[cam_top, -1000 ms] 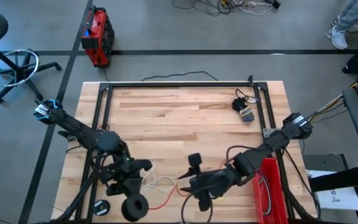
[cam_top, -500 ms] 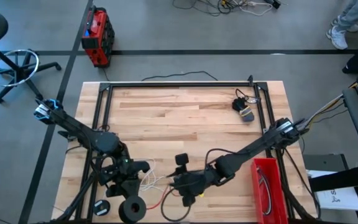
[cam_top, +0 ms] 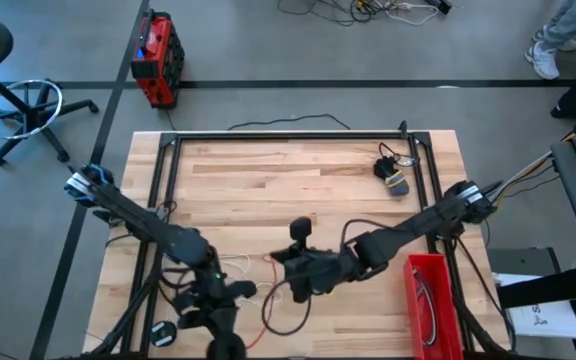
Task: Coil cords
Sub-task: Coil the red wire onto the spool
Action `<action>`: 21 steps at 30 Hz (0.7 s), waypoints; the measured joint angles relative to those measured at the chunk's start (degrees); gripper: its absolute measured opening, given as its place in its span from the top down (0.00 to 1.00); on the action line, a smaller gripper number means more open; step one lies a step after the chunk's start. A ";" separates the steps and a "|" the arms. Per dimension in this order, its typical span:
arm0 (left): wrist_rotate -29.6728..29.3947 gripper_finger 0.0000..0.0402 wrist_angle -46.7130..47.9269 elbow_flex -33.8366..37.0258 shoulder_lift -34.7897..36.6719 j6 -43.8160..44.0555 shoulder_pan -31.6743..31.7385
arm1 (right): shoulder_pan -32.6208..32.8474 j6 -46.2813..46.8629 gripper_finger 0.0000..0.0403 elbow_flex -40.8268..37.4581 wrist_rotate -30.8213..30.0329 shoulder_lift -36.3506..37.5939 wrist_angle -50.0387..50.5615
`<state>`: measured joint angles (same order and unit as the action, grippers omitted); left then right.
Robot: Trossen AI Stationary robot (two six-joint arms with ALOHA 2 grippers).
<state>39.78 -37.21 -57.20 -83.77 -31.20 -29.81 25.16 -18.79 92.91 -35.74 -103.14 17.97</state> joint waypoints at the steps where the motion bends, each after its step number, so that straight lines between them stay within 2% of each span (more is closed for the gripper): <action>1: 0.04 1.00 -1.62 0.01 -1.23 1.30 0.39 | -0.18 -0.50 1.00 0.65 -0.02 0.26 0.16; 8: -0.01 1.00 -3.72 -3.17 -8.35 14.37 4.21 | -1.23 -1.75 1.00 7.19 0.15 0.71 9.75; 12: 1.89 1.00 -2.99 -6.40 -12.56 18.94 5.63 | -1.54 -1.11 1.00 10.46 -2.66 0.73 19.51; 16: 1.84 1.00 3.54 -9.70 -14.37 21.67 6.30 | -1.46 3.19 1.00 15.02 -7.06 0.71 33.14; 21: -2.90 1.00 11.66 -11.78 -14.54 20.61 6.41 | -1.49 12.57 1.00 22.14 -9.16 0.73 49.45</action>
<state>36.88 -25.55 -68.97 -98.31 -10.59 -23.40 23.68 -6.23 115.04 -44.91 -102.42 67.42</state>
